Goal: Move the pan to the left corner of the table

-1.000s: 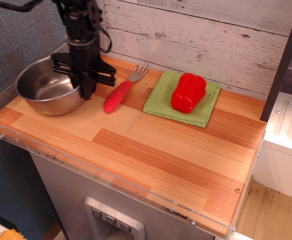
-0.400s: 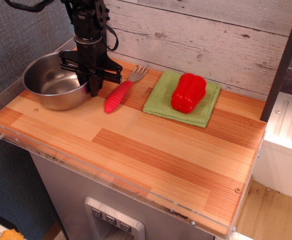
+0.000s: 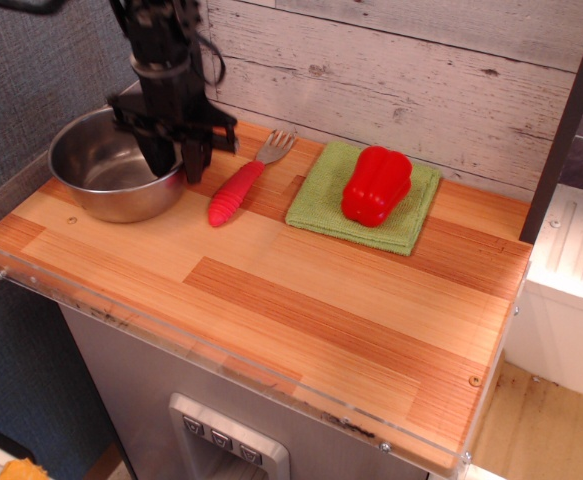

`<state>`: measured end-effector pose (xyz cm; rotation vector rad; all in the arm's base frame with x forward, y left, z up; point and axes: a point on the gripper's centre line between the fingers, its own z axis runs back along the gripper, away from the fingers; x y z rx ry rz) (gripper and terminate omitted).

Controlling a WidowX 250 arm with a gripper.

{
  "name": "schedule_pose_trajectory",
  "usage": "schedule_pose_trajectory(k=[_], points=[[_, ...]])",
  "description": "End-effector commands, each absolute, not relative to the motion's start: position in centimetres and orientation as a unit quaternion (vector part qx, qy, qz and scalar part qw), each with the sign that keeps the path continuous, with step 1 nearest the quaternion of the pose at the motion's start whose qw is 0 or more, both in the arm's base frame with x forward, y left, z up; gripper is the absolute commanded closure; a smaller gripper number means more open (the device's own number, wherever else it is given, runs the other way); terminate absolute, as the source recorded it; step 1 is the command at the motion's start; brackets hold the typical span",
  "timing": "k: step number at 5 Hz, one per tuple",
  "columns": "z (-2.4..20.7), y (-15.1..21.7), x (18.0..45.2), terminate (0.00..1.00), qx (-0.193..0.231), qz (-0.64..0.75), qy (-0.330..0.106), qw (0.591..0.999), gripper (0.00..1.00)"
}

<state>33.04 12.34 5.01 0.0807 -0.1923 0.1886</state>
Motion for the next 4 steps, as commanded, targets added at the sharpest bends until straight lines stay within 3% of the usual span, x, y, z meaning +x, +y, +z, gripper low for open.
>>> schedule_pose_trajectory(k=[1, 3, 4], points=[[11.4, 11.1, 30.5, 0.0, 0.027, 0.045, -0.144, 0.988, 0.0], [11.4, 4.3, 28.5, 0.0, -0.013, -0.039, -0.117, 0.992, 0.0], [10.3, 2.2, 28.3, 0.0, 0.006, -0.053, -0.111, 0.992, 0.0]])
